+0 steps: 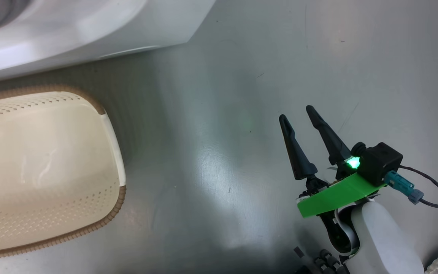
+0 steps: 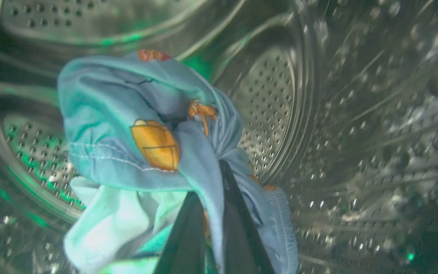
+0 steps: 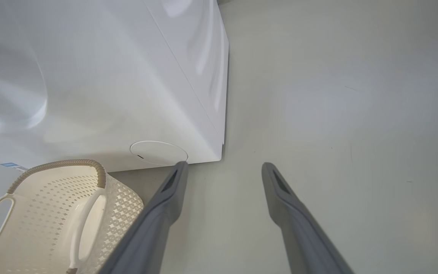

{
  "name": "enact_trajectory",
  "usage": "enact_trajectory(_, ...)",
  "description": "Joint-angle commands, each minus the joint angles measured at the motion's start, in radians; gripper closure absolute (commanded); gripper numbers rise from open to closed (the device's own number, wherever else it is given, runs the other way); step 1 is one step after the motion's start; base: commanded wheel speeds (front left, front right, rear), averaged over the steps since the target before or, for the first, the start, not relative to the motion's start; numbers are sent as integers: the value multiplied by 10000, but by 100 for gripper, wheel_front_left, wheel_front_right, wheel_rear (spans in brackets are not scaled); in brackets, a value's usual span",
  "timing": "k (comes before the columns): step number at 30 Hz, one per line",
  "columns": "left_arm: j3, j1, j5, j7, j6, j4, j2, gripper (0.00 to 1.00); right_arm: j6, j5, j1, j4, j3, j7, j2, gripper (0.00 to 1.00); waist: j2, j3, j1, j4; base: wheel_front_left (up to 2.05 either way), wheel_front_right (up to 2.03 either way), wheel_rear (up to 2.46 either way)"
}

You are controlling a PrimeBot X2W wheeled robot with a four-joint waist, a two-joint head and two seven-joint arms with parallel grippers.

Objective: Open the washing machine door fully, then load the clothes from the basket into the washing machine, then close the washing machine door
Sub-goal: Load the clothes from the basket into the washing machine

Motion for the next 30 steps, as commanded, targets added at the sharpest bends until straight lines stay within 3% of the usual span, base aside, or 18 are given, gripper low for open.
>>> enact_trajectory(1,238,381,90,-18,-15,-144,359,100,16,132,166,-115,310,-48,57,0,-1,-17,0,39,0,0,0)
enact_trajectory(8,294,335,-80,-19,-65,1100,231,100,16,107,108,-30,343,-48,57,0,-1,-57,0,142,0,0,0)
enact_trajectory(17,-536,-104,-723,-20,-71,2546,328,100,16,130,105,214,389,-48,57,0,-1,-273,0,218,0,0,0)
enact_trajectory(18,-583,-164,-759,-20,-71,2542,360,83,16,132,94,225,386,-48,57,0,-1,-283,0,223,0,0,0)
enact_trajectory(19,-599,-199,-741,-20,-71,2479,405,25,16,136,82,233,379,-48,57,0,-1,-294,0,228,0,0,0)
enact_trajectory(20,-580,-194,-774,-20,-71,2476,410,0,16,140,72,248,371,-48,57,0,-1,-317,0,235,0,0,0)
enact_trajectory(30,-528,296,-961,-20,-72,2662,245,0,16,85,56,315,231,-48,57,0,-1,-744,0,355,0,0,0)
